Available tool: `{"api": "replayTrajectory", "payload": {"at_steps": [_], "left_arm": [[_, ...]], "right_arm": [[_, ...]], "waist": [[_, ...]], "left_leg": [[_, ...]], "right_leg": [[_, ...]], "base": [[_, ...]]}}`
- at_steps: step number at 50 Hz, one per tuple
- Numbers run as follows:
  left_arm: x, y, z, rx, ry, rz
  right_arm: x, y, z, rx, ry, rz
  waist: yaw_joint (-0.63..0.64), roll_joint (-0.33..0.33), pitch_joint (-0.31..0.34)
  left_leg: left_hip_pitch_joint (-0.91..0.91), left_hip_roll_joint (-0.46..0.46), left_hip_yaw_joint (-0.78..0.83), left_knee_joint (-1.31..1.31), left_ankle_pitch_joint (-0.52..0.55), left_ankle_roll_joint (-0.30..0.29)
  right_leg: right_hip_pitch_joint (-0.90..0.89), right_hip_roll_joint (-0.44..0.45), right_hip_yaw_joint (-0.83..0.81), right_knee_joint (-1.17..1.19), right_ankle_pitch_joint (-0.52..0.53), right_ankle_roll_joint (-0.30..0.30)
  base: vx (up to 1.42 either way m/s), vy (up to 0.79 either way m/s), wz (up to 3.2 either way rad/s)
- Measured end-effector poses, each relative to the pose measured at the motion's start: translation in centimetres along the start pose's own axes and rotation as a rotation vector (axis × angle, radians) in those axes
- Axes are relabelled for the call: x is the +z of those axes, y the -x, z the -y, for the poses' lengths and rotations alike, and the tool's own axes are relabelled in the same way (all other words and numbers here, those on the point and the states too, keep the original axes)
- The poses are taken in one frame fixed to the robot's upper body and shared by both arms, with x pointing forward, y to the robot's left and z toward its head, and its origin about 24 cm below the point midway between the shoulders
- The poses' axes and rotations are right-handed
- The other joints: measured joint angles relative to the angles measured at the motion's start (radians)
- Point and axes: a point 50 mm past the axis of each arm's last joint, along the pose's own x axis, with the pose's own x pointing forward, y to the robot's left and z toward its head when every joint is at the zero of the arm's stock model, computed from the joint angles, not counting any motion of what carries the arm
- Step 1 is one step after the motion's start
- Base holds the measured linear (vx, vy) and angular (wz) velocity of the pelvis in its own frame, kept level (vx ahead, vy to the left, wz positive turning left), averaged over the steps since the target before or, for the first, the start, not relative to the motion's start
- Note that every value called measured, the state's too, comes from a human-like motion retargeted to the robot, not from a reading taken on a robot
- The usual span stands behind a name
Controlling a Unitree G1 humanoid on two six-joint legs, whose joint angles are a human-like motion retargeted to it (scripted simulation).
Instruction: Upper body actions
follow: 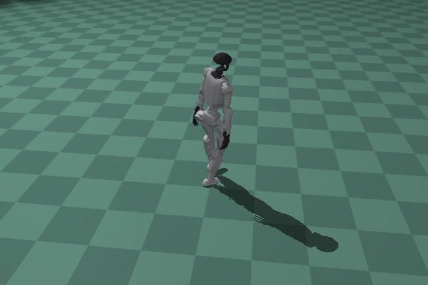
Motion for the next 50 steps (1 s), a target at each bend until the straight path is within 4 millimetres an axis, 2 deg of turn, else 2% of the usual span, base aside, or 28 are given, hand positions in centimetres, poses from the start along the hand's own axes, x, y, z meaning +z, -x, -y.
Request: {"api": "replayTrajectory", "payload": {"at_steps": [5, 7, 10, 12, 14, 16, 19, 22, 28, 32, 36, 37, 38, 40, 42, 43, 46, 48, 50], "left_arm": [[3.7, 0.6, 1.9, -0.034, -0.018, 0.138], [3.6, 0.6, 2.2, -0.067, 0.007, 0.147], [1.6, 0.2, 1.7, -0.108, 0.073, 0.086], [-0.2, -0.1, 1.1, -0.132, 0.112, 0.023], [-1.9, -0.2, 0.4, -0.137, 0.133, -0.045], [-3.6, -0.3, -0.2, -0.127, 0.141, -0.115], [-5.2, -0.2, -0.5, -0.12, 0.143, -0.177], [-5.2, -0.3, -0.3, -0.133, 0.143, -0.165], [-4.2, -0.3, -1.4, -0.055, 0.141, -0.118], [-2.8, -0.2, -1.5, -0.024, 0.15, -0.082], [-1.0, -0.2, -0.9, -0.018, 0.146, -0.002], [-0.2, -0.1, -0.7, -0.016, 0.139, 0.025], [0.8, 0.0, -0.5, -0.014, 0.126, 0.055], [2.2, 0.3, 0.1, -0.016, 0.098, 0.096], [2.9, 0.4, 0.6, -0.022, 0.082, 0.111], [3.3, 0.5, 0.8, -0.027, 0.089, 0.116], [5.5, 1.1, 1.5, -0.04, 0.087, 0.182], [7.6, 1.8, 2.3, -0.047, 0.033, 0.251], [8.8, 2.3, 2.6, -0.035, -0.001, 0.283]], "right_arm": [[3.4, 0.5, 1.6, -0.04, 0.089, 0.101], [5.2, 0.8, 2.1, -0.056, 0.144, 0.149], [8.1, 1.5, 2.0, -0.078, 0.205, 0.258], [10.2, 2.1, 1.6, -0.081, 0.236, 0.353], [11.8, 2.6, 1.1, -0.078, 0.269, 0.418], [12.3, 2.8, 0.6, -0.069, 0.308, 0.433], [11.6, 2.4, 0.1, -0.048, 0.337, 0.398], [9.8, 1.8, -0.1, -0.035, 0.312, 0.34], [2.3, 0.1, -0.9, 0.005, 0.233, 0.1], [-2.9, -0.1, -1.4, 0.006, 0.177, -0.08], [-6.7, 0.1, -1.7, -0.002, 0.119, -0.205], [-7.2, 0.2, -1.8, -0.005, 0.099, -0.225], [-7.5, 0.3, -1.8, -0.011, 0.073, -0.239], [-7.7, 0.3, -1.7, -0.021, 0.041, -0.251], [-7.3, 0.3, -1.9, -0.014, 0.037, -0.257], [-6.7, 0.3, -2.0, -0.008, 0.045, -0.249], [-3.3, -0.1, -2.6, -0.007, 0.017, -0.131], [-0.8, -0.1, -2.7, 0.005, -0.017, -0.028], [1.3, 0.0, -2.8, 0.03, 0.019, 0.045]], "waist": [[0.162, -0.097, 0.214], [0.252, -0.141, 0.259], [0.358, -0.203, 0.314], [0.38, -0.247, 0.335], [0.381, -0.278, 0.337], [0.371, -0.291, 0.324], [0.362, -0.285, 0.294], [0.339, -0.248, 0.255], [0.218, -0.143, 0.102], [0.107, -0.097, -0.008], [0.062, -0.049, -0.078], [0.05, -0.027, -0.084], [0.034, -0.003, -0.084], [0.029, 0.041, -0.084], [-0.067, 0.09, -0.119], [-0.118, 0.1, -0.135], [-0.134, 0.1, -0.111], [-0.095, 0.083, -0.083], [-0.045, 0.071, -0.078]], "left_leg": [[-0.289, -0.076, 0.053, -0.067, 0.003, 0.036], [-0.431, -0.054, 0.113, -0.068, 0.002, 0.06], [-0.591, 0.015, 0.183, -0.078, -0.006, 0.092], [-0.661, 0.053, 0.22, -0.089, -0.011, 0.11], [-0.696, 0.078, 0.247, -0.102, -0.015, 0.119], [-0.698, 0.093, 0.262, -0.108, -0.019, 0.119], [-0.64, 0.098, 0.251, -0.103, -0.021, 0.115], [-0.53, 0.079, 0.201, -0.092, -0.014, 0.1], [-0.257, 0.061, 0.137, 0.013, 0.019, 0.027], [-0.092, 0.073, 0.106, 0.164, 0.076, -0.017], [0.134, 0.103, 0.059, 0.123, 0.184, -0.076], [0.191, 0.117, 0.041, 0.086, 0.17, -0.095], [0.238, 0.133, 0.041, 0.043, 0.052, -0.109], [0.289, 0.148, 0.102, -0.084, -0.037, -0.033], [0.266, 0.135, -0.025, -0.142, 0.006, -0.041], [0.236, 0.142, -0.059, -0.148, 0.021, -0.064], [0.223, 0.116, -0.053, -0.171, 0.04, -0.036], [0.231, 0.108, -0.044, -0.176, 0.038, -0.031], [0.228, 0.104, -0.019, -0.178, 0.03, -0.023]], "right_leg": [[0.083, -0.007, 0.018, 0.045, -0.034, -0.063], [0.097, -0.038, 0.038, 0.04, -0.02, -0.066], [0.108, -0.076, 0.089, 0.047, -0.004, -0.073], [0.101, -0.1, 0.118, 0.067, -0.008, -0.078], [0.089, -0.112, 0.144, 0.09, -0.016, -0.081], [0.079, -0.116, 0.157, 0.106, -0.023, -0.082], [0.068, -0.113, 0.161, 0.117, -0.03, -0.08], [0.061, -0.092, 0.143, 0.112, -0.037, -0.073], [0.051, -0.034, 0.058, 0.061, -0.05, -0.051], [0.024, -0.039, -0.011, 0.027, -0.051, -0.025], [0.003, -0.026, -0.029, -0.012, -0.042, -0.004], [-0.002, -0.01, -0.042, -0.014, -0.046, -0.001], [-0.008, 0.006, -0.065, -0.007, -0.056, 0.001], [-0.003, 0.043, -0.077, -0.017, -0.062, 0.007], [-0.012, 0.044, -0.149, -0.04, -0.065, 0.03], [-0.022, 0.027, -0.177, -0.046, -0.063, 0.042], [-0.033, 0.013, -0.172, -0.056, -0.047, 0.058], [-0.03, 0.001, -0.179, -0.064, -0.036, 0.064], [-0.041, -0.008, -0.17, -0.069, -0.024, 0.069]], "base": [[-0.4, 0.03, -0.4], [-0.26, -0.07, -1.1], [-0.1, -0.07, -1.32], [-0.06, -0.07, -1.0], [0.01, -0.04, -0.63], [0.08, -0.02, -0.27], [0.1, 0.0, -0.01], [0.14, 0.02, 0.43], [0.25, 0.04, 1.08], [0.21, 0.1, 1.34], [0.14, 0.17, 0.51], [0.07, 0.24, 0.69], [0.06, 0.24, 0.62], [0.07, 0.2, 0.57], [0.02, 0.16, 1.64], [-0.09, 0.19, 1.34], [-0.16, 0.26, 0.09], [-0.2, 0.29, -0.23], [-0.13, 0.17, -0.56]]}}
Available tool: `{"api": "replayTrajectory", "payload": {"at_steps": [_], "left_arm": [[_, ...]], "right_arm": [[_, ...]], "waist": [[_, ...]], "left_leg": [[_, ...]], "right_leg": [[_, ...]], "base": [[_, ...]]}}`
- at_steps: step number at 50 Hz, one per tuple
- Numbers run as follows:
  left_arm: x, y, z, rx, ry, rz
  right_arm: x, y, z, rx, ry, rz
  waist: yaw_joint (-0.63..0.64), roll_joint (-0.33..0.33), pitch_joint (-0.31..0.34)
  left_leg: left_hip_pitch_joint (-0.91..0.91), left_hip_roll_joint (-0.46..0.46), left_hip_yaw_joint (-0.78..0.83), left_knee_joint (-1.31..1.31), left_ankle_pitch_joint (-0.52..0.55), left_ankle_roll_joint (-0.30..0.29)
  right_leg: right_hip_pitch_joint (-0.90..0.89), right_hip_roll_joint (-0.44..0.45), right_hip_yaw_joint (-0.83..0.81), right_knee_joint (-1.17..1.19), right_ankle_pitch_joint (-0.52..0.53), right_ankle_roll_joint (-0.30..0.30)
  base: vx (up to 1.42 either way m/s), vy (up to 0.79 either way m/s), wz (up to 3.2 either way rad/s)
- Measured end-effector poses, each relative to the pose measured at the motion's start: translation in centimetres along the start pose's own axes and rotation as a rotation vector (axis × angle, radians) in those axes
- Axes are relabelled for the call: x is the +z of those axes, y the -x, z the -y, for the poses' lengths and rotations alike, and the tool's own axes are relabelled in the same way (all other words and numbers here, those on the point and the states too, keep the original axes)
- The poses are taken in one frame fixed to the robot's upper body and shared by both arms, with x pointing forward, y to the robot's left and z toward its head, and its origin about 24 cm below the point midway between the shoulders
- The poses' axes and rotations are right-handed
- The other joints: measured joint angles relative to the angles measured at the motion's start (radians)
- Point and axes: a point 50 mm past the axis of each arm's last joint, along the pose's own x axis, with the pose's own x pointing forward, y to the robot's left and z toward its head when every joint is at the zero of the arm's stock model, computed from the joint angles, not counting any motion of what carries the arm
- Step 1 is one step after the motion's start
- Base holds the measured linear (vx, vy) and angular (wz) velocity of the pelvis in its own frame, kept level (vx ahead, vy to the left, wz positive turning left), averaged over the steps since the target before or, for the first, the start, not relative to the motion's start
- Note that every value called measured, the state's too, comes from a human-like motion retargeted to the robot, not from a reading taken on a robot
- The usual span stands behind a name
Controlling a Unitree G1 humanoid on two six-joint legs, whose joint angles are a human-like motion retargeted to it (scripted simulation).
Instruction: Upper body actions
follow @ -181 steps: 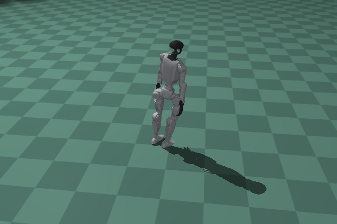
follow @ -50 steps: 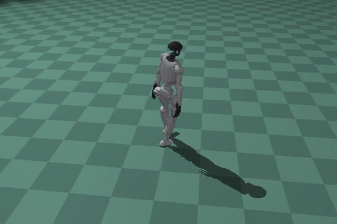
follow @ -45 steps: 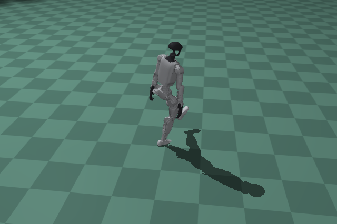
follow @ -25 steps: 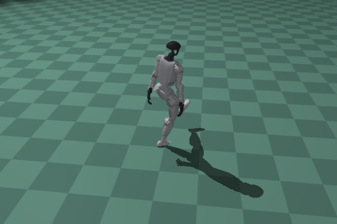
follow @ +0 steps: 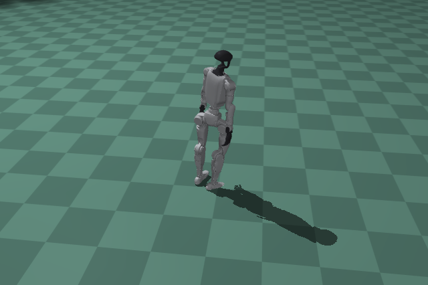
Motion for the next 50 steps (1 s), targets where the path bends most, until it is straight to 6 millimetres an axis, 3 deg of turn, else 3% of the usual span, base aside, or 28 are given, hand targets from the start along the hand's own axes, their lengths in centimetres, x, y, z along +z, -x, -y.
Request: {"api": "replayTrajectory", "payload": {"at_steps": [5, 9, 15, 18, 25, 28, 32, 35, 37, 38, 39, 42, 45, 47, 50], "left_arm": [[-2.2, -0.1, 0.0, -0.004, 0.115, -0.053], [-4.9, -0.1, -0.3, -0.068, 0.178, -0.159], [-8.4, 0.3, -2.1, -0.04, 0.118, -0.27], [-9.3, 0.5, -2.5, -0.054, 0.08, -0.303], [-10.8, 0.7, -2.0, -0.099, 0.039, -0.341], [-11.8, 0.9, -2.5, -0.099, 0.056, -0.358], [-12.8, 1.3, -4.1, -0.06, 0.085, -0.398], [-10.9, 0.9, -4.5, -0.011, 0.091, -0.347], [-8.8, 0.6, -4.8, 0.024, 0.091, -0.289], [-7.9, 0.5, -5.0, 0.039, 0.084, -0.265], [-7.1, 0.5, -5.3, 0.05, 0.078, -0.249], [-4.9, 0.5, -5.6, 0.065, 0.05, -0.219], [-2.6, 0.4, -4.6, 0.055, -0.006, -0.185], [-0.7, 0.4, -3.3, 0.029, -0.055, -0.137], [2.6, 0.5, -0.7, -0.011, -0.114, -0.037]], "right_arm": [[5.2, 0.6, 0.7, 0.009, 0.22, 0.169], [9.4, 1.7, 0.7, 0.008, 0.296, 0.338], [11.5, 2.5, 0.2, 0.038, 0.263, 0.43], [11.2, 2.3, 0.1, 0.049, 0.223, 0.406], [7.9, 1.3, 1.2, 0.01, 0.144, 0.298], [6.0, 0.8, 1.2, 0.003, 0.144, 0.237], [2.0, 0.1, 0.4, 0.006, 0.115, 0.113], [-0.8, -0.1, 0.4, -0.014, 0.004, 0.03], [-2.1, -0.1, 0.1, -0.011, -0.046, -0.008], [-2.9, -0.1, -0.1, -0.008, -0.055, -0.032], [-3.5, -0.1, -0.2, -0.009, -0.051, -0.056], [-4.9, 0.0, -0.2, -0.026, -0.014, -0.096], [-5.7, 0.1, 0.5, -0.058, 0.011, -0.103], [-6.0, 0.1, 1.0, -0.079, -0.006, -0.104], [-6.1, 0.2, 1.5, -0.093, -0.069, -0.11]], "waist": [[0.042, -0.005, -0.001], [0.01, -0.001, 0.022], [0.013, -0.024, 0.037], [0.028, -0.04, 0.024], [0.133, -0.088, 0.038], [0.115, -0.076, 0.043], [0.02, -0.042, -0.008], [0.009, -0.043, -0.01], [0.096, -0.055, -0.016], [0.12, -0.059, -0.02], [0.106, -0.062, -0.016], [0.029, -0.09, 0.024], [-0.062, -0.124, 0.108], [-0.156, -0.135, 0.198], [-0.288, -0.14, 0.352]], "left_leg": [[-0.005, 0.001, 0.044, 0.001, -0.008, 0.007], [0.004, 0.002, 0.053, 0.0, -0.01, 0.012], [-0.001, -0.008, 0.049, 0.014, -0.01, 0.008], [-0.048, -0.019, 0.038, 0.067, -0.023, -0.005], [-0.032, -0.026, 0.036, 0.166, -0.091, -0.025], [0.02, -0.03, 0.03, 0.123, -0.133, 0.021], [0.039, -0.041, -0.006, 0.108, -0.144, 0.046], [0.05, -0.049, -0.041, 0.118, -0.156, 0.049], [0.051, -0.029, 0.01, 0.123, -0.171, 0.051], [0.047, -0.023, 0.018, 0.126, -0.171, 0.055], [0.049, -0.02, 0.003, 0.132, -0.171, 0.057], [0.083, -0.031, -0.037, 0.135, -0.164, 0.063], [0.14, -0.05, -0.062, 0.129, -0.156, 0.081], [0.179, -0.046, -0.114, 0.136, -0.148, 0.091], [0.22, -0.016, -0.202, 0.157, -0.136, 0.1]], "right_leg": [[-0.026, -0.018, 0.033, 0.012, 0.018, 0.01], [-0.021, -0.016, 0.036, 0.011, 0.023, 0.01], [-0.026, -0.02, 0.082, 0.02, 0.017, 0.013], [-0.047, -0.048, 0.074, 0.013, 0.028, 0.022], [-0.037, -0.094, 0.04, -0.008, 0.043, 0.039], [-0.011, -0.078, 0.054, 0.002, 0.028, 0.048], [0.008, -0.079, 0.025, 0.032, -0.005, 0.072], [0.017, -0.084, -0.022, 0.114, -0.047, 0.062], [-0.081, -0.113, 0.037, 0.329, -0.034, 0.004], [-0.171, -0.126, 0.094, 0.485, -0.032, -0.048], [-0.225, -0.144, 0.104, 0.573, -0.032, -0.062], [-0.339, -0.228, 0.043, 0.573, -0.02, -0.017], [-0.478, -0.308, 0.05, 0.343, -0.019, 0.048], [-0.588, -0.349, 0.15, 0.216, -0.036, 0.073], [-0.758, -0.437, 0.309, 0.171, -0.045, 0.065]], "base": [[-0.04, 0.08, -0.43], [-0.01, 0.02, -0.06], [-0.01, -0.01, 0.04], [-0.09, 0.0, 0.38], [-0.06, 0.15, -0.15], [0.06, 0.21, -0.21], [0.22, 0.12, 0.27], [-0.01, 0.2, 0.22], [0.0, 0.13, -1.0], [0.01, 0.08, -0.38], [0.01, 0.03, 0.48], [-0.03, 0.03, 0.58], [0.03, 0.13, 0.55], [-0.05, 0.26, 1.27], [-0.14, 0.31, 1.53]]}}
